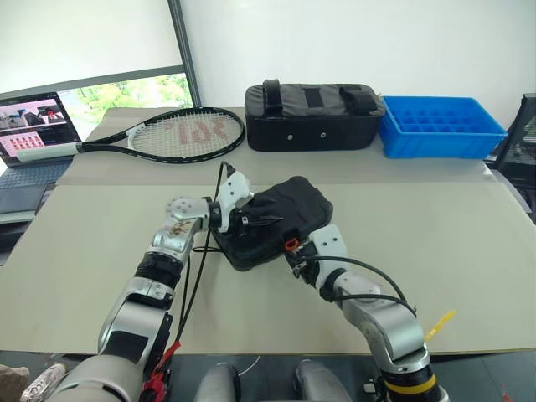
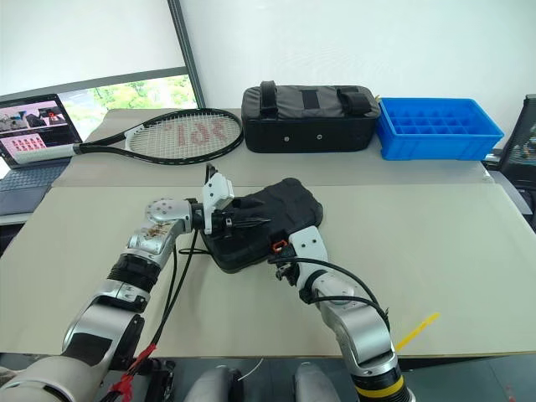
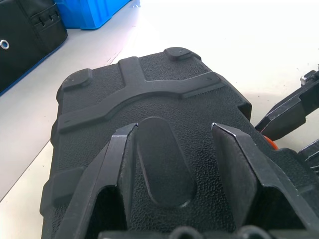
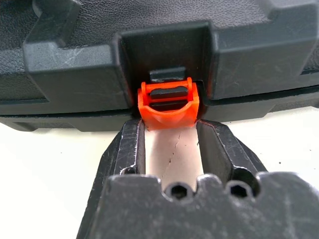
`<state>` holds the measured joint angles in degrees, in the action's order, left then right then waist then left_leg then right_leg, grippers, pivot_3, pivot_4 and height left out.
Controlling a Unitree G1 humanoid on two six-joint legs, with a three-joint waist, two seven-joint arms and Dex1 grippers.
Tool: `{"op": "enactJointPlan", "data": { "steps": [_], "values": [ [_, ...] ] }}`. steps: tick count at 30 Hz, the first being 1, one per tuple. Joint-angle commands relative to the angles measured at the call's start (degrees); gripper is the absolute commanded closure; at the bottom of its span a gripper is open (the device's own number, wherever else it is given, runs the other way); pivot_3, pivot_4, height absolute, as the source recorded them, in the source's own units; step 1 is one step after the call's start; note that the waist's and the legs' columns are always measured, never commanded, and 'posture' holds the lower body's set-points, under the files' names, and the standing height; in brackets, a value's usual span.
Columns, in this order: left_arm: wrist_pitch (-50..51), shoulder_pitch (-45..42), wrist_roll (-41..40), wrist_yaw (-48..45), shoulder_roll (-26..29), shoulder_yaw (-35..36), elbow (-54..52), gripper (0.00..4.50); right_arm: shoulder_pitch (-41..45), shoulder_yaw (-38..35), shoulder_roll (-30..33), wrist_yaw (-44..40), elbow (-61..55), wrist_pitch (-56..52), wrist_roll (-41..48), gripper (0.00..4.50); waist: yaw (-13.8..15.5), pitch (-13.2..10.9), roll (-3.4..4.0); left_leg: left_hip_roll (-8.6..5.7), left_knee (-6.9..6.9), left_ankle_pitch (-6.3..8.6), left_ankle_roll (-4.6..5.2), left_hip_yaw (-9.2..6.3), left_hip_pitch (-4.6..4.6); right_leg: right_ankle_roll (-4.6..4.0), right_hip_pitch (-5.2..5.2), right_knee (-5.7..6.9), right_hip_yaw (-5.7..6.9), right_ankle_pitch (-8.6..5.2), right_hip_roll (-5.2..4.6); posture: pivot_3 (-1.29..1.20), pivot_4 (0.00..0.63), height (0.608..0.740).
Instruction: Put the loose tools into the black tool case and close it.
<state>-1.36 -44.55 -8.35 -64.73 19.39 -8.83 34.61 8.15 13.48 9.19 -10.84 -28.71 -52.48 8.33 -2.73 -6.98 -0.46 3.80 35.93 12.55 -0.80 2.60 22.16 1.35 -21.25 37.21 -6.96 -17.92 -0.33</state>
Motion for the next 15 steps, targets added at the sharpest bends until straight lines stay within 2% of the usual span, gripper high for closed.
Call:
{"op": "enactJointPlan", "data": {
  "steps": [1,15],
  "values": [
    [-1.3,-0.4,1.1,-0.1,0.5,-0.1,1.8,2.0,1.1,0.2,0.4,-0.1,-2.3,2.6,-0.7,3.23,0.0,0.0,0.01,0.0,-0.01,0.0,0.0,0.0,-0.01,0.0,0.0,0.0,0.01,0.0,0.0,0.0,0.15,0.707],
    [-4.1,1.4,3.2,0.1,0.0,-1.7,2.3,2.0,0.5,0.0,3.5,-0.7,-5.6,1.2,-1.0,3.23,0.2,0.1,0.01,-0.01,-0.01,0.0,0.0,-0.01,0.0,0.02,0.02,-0.01,0.01,-0.01,-0.01,0.0,0.15,0.707]
  ]
}}
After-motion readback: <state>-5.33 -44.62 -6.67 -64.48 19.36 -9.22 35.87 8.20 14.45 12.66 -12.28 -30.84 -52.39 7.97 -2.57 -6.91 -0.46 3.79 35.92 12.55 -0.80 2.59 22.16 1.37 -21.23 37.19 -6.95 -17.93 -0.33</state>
